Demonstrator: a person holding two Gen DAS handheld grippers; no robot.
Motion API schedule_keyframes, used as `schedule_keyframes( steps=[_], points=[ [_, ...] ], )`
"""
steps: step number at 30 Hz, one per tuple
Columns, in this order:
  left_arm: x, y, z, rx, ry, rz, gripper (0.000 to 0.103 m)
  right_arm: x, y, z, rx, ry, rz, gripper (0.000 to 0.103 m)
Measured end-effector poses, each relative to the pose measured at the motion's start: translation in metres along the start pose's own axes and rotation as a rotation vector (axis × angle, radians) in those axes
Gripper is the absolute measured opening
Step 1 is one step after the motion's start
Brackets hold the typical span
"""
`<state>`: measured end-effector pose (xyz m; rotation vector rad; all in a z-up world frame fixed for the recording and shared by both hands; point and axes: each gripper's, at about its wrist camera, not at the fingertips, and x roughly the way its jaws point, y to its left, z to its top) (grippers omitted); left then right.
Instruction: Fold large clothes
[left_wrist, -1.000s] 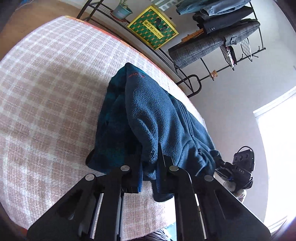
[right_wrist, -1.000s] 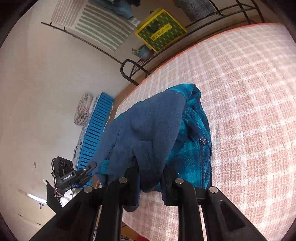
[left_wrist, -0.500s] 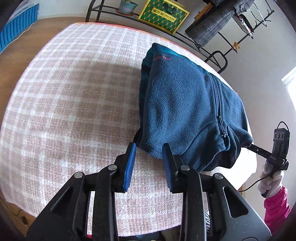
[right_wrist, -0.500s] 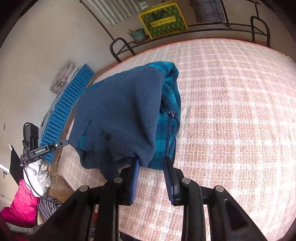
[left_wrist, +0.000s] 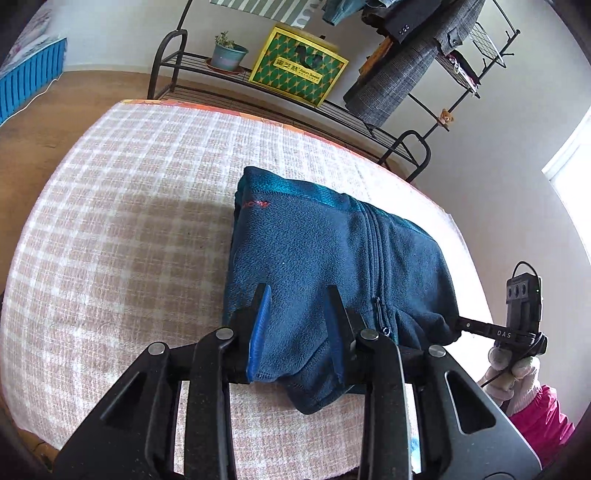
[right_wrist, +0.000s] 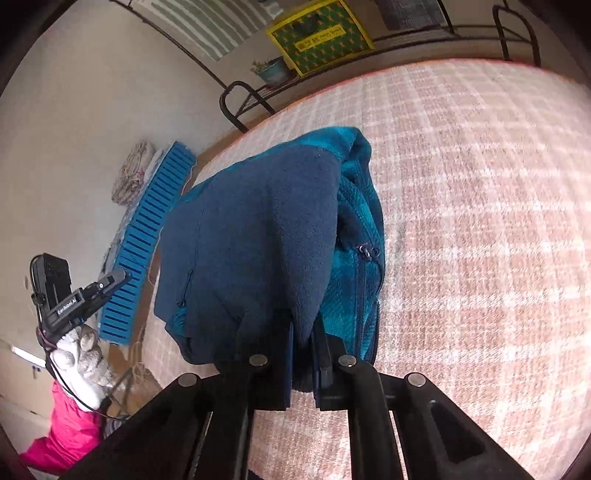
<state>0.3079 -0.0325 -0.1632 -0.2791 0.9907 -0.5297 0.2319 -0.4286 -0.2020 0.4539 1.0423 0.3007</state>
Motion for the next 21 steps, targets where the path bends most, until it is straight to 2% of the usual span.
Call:
schedule_keyframes(
  steps=[3, 7, 10, 11, 12, 13, 16, 18, 21],
  points=[
    [0.008, -0.011, 0.002, 0.028, 0.009, 0.002, 0.028, -0.023, 0.007, 0.007, -0.101, -0.042, -0.077, 0.004],
    [0.024, -0.013, 0.013, 0.027, -0.004, 0.043, 0.028, 0.007, -0.011, -0.008, -0.112, 0.029, -0.189, 0.004],
    [0.036, -0.011, 0.024, 0.034, -0.016, 0.116, 0.028, 0.019, -0.009, -0.011, -0.094, 0.034, -0.201, 0.007],
    [0.038, -0.011, 0.028, 0.041, -0.02, 0.121, 0.028, 0.011, -0.007, -0.008, -0.092, 0.031, -0.186, 0.012],
    [0.039, -0.012, 0.032, 0.047, -0.025, 0.128, 0.028, 0.001, -0.004, -0.004, -0.099, 0.018, -0.201, 0.024],
    [0.038, -0.015, 0.036, 0.057, -0.035, 0.129, 0.028, -0.011, 0.0, 0.0, -0.119, -0.008, -0.232, 0.029],
    [0.037, -0.025, 0.049, 0.1, -0.065, 0.129, 0.028, -0.045, 0.021, 0.022, -0.199, -0.129, -0.361, 0.031],
    [0.041, -0.033, 0.059, 0.103, -0.071, 0.116, 0.028, -0.056, 0.034, 0.041, -0.2, -0.203, -0.338, 0.031],
    [0.056, -0.048, 0.071, 0.117, -0.063, 0.102, 0.028, -0.04, 0.061, 0.068, -0.187, -0.253, -0.207, 0.031]
  ],
)
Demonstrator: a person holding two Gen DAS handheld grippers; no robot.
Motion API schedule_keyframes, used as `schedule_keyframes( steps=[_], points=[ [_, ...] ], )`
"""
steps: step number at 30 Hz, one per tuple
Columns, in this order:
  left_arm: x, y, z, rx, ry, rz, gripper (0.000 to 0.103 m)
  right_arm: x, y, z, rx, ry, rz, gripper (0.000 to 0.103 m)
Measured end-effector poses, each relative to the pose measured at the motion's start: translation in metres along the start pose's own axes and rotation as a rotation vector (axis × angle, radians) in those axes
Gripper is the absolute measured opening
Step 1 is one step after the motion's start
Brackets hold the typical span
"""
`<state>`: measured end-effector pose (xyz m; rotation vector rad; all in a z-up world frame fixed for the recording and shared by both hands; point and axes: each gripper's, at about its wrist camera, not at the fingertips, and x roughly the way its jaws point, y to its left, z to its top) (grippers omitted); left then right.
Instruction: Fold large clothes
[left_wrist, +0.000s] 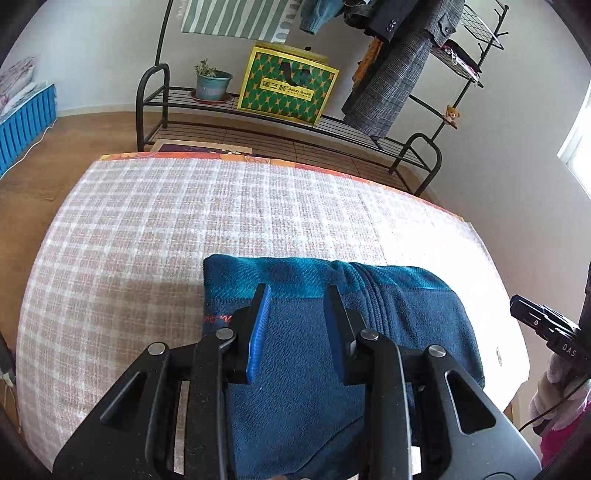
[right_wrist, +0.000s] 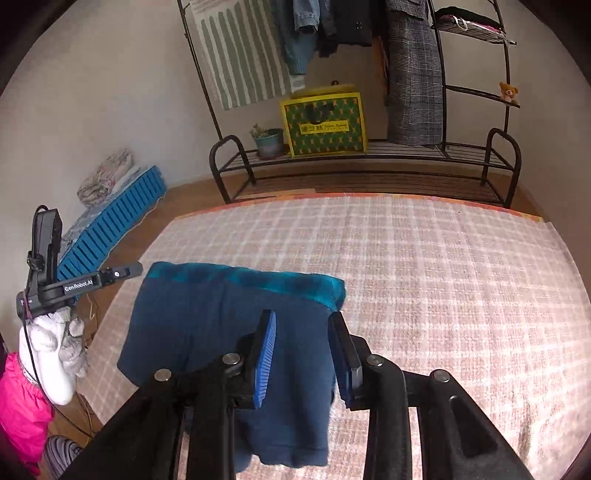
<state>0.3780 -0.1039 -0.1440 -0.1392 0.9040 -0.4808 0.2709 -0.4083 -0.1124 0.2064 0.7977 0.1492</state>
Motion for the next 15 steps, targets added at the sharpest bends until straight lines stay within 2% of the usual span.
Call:
schedule_keyframes(
  steps=[2, 5, 7, 9, 11, 12, 14, 15],
  points=[
    [0.012, -0.012, 0.005, 0.042, 0.005, 0.022, 0.032, 0.027, 0.021, 0.009, -0.017, -0.003, 0.018, 0.029],
    [0.036, -0.02, 0.002, 0.101, 0.023, 0.078, 0.034, 0.073, 0.043, 0.005, -0.065, 0.016, -0.034, 0.027],
    [0.053, -0.012, -0.009, 0.089, 0.054, 0.11, 0.036, 0.097, 0.036, -0.014, -0.016, 0.081, -0.003, 0.027],
    [0.068, 0.005, -0.027, 0.046, 0.075, 0.097, 0.038, 0.114, 0.023, -0.041, 0.025, 0.129, 0.015, 0.026],
    [0.083, 0.017, -0.049, 0.037, 0.097, 0.045, 0.039, 0.127, 0.014, -0.065, 0.009, 0.151, 0.019, 0.025],
    [0.083, 0.016, -0.057, 0.071, 0.064, 0.043, 0.039, 0.13, 0.011, -0.072, -0.002, 0.134, 0.036, 0.025],
    [0.081, 0.012, -0.059, 0.122, 0.059, 0.052, 0.039, 0.13, 0.008, -0.069, 0.001, 0.152, 0.049, 0.025],
    [0.078, 0.014, -0.054, 0.101, 0.071, 0.037, 0.039, 0.129, 0.009, -0.063, 0.002, 0.181, 0.051, 0.024]
  ],
)
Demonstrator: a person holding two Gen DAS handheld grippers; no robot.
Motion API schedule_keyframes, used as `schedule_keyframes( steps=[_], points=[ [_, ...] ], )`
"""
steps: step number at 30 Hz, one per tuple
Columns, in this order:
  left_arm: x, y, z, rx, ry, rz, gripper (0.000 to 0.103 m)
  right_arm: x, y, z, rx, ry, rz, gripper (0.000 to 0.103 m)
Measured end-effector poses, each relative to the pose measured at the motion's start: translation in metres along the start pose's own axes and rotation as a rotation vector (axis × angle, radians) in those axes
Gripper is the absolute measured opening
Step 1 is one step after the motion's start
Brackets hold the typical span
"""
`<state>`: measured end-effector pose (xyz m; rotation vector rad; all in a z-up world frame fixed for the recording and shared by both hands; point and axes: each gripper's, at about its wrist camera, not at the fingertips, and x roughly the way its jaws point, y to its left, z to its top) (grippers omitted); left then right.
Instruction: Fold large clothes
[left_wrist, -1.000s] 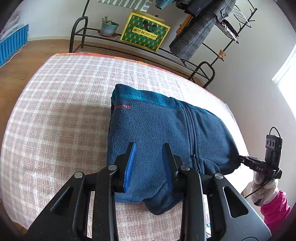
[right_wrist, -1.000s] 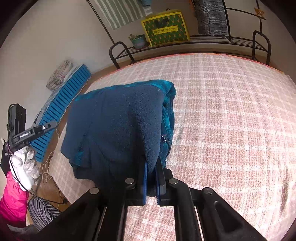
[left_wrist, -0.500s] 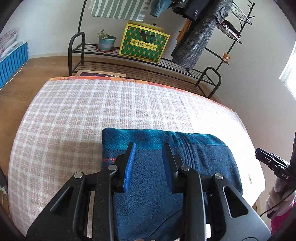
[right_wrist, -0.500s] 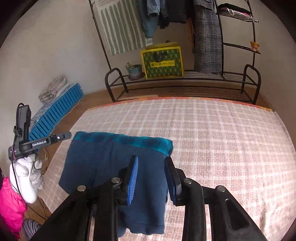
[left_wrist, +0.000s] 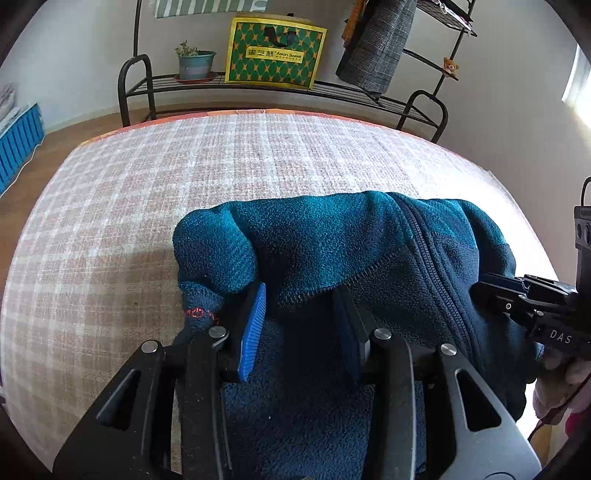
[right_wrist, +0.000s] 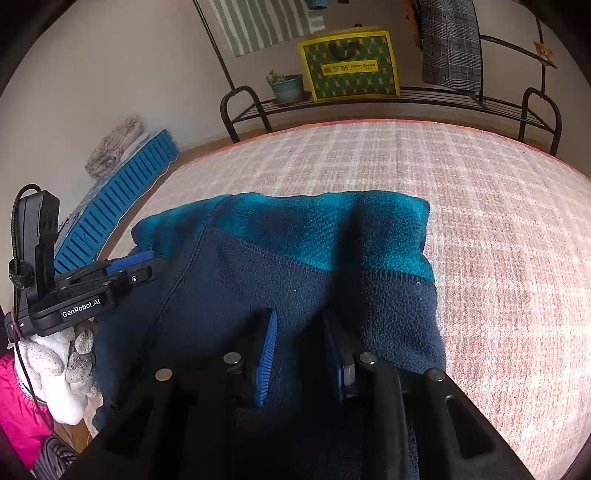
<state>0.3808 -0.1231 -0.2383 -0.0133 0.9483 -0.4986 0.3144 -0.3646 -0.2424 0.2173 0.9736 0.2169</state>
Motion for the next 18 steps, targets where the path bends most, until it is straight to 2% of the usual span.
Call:
schedule_keyframes(
  steps=[2, 4, 7, 10, 12, 13, 15, 16, 18],
  points=[
    [-0.016, 0.013, 0.009, -0.081, -0.028, -0.053, 0.039, -0.015, -0.002, 0.01, 0.003, 0.024, 0.032, 0.024],
    [-0.039, 0.031, 0.016, -0.17, -0.101, -0.081, 0.039, -0.038, -0.01, 0.019, 0.036, -0.029, 0.096, 0.024],
    [-0.05, 0.049, 0.028, -0.202, -0.143, -0.055, 0.039, -0.055, -0.024, 0.037, 0.082, -0.1, 0.103, 0.028],
    [-0.033, 0.059, 0.037, -0.211, -0.1, -0.043, 0.039, -0.042, -0.034, 0.047, 0.101, -0.077, 0.09, 0.028],
    [-0.015, 0.064, 0.038, -0.204, -0.06, 0.015, 0.039, -0.026, -0.044, 0.047, 0.13, -0.051, 0.072, 0.024],
    [-0.005, 0.071, 0.034, -0.235, -0.035, -0.001, 0.041, -0.018, -0.052, 0.046, 0.151, -0.039, 0.067, 0.024],
    [0.011, 0.087, 0.025, -0.329, -0.006, -0.032, 0.057, -0.002, -0.066, 0.041, 0.194, -0.016, 0.035, 0.023],
    [0.017, 0.091, 0.022, -0.353, 0.004, -0.04, 0.06, 0.006, -0.072, 0.038, 0.214, 0.001, 0.006, 0.025],
    [0.019, 0.093, 0.021, -0.361, 0.011, -0.029, 0.064, 0.011, -0.082, 0.034, 0.279, 0.021, 0.003, 0.05]
  ],
)
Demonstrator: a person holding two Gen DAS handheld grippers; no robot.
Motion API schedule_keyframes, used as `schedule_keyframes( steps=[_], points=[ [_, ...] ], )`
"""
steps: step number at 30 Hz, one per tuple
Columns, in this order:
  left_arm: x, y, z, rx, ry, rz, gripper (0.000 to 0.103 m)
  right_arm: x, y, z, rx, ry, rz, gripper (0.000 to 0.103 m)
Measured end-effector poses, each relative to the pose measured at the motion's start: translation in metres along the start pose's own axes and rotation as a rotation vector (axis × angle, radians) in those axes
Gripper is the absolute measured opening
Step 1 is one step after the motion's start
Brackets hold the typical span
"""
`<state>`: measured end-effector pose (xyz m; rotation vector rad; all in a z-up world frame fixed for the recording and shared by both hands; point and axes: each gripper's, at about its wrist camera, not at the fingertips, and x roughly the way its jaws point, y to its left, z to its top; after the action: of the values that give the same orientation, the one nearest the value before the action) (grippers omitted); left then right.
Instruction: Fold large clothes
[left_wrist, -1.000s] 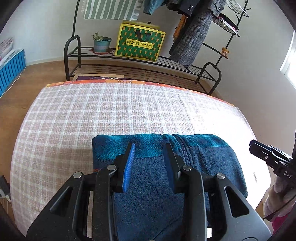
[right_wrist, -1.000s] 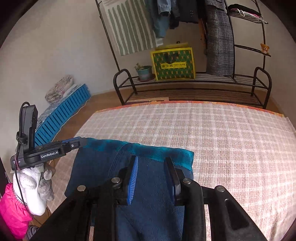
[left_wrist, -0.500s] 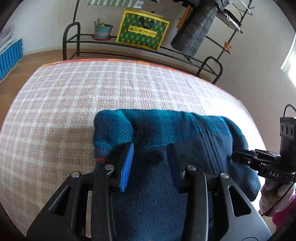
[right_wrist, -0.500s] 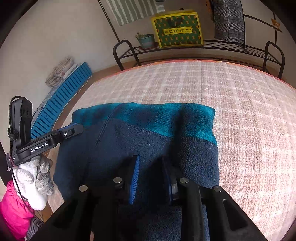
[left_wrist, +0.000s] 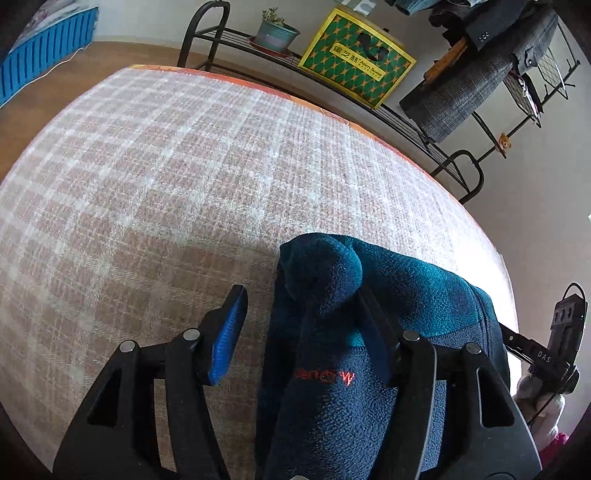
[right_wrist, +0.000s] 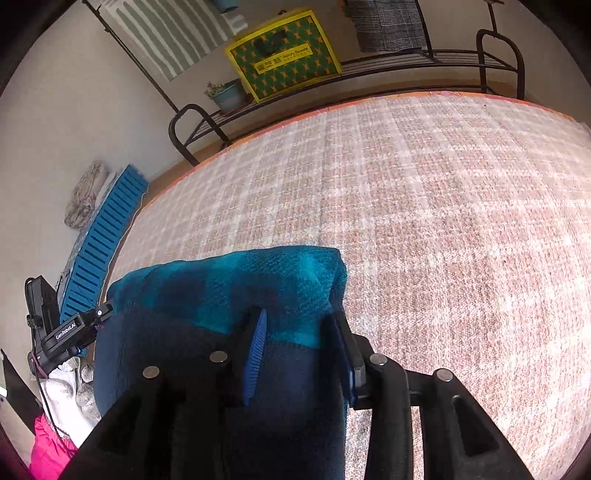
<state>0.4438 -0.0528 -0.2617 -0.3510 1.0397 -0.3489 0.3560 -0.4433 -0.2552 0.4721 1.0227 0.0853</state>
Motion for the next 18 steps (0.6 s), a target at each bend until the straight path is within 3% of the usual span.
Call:
schedule_keyframes(
  steps=[2, 5, 8, 10, 12, 13, 18],
  points=[
    [-0.01, -0.008, 0.002, 0.052, -0.017, 0.039, 0.064, -0.012, -0.005, 0.0, 0.033, -0.017, 0.033, 0.047],
    [-0.034, -0.013, 0.005, 0.092, -0.06, 0.078, 0.063, -0.043, 0.001, -0.006, -0.023, -0.055, 0.022, 0.043],
    [-0.058, -0.002, 0.001, 0.022, -0.049, 0.003, 0.063, -0.069, 0.001, -0.02, -0.072, -0.061, 0.054, 0.045],
    [-0.069, 0.007, -0.003, -0.037, -0.002, -0.048, 0.064, -0.08, -0.003, -0.032, -0.072, -0.054, 0.082, 0.054],
    [-0.075, 0.018, -0.012, -0.106, 0.042, -0.142, 0.067, -0.088, -0.011, -0.042, -0.052, -0.054, 0.084, 0.072],
    [-0.079, 0.023, -0.016, -0.133, 0.054, -0.177, 0.068, -0.09, -0.014, -0.047, -0.039, -0.053, 0.09, 0.075],
    [-0.073, 0.052, -0.035, -0.276, 0.121, -0.263, 0.073, -0.08, -0.035, -0.055, 0.044, -0.01, 0.17, 0.078]
  ],
)
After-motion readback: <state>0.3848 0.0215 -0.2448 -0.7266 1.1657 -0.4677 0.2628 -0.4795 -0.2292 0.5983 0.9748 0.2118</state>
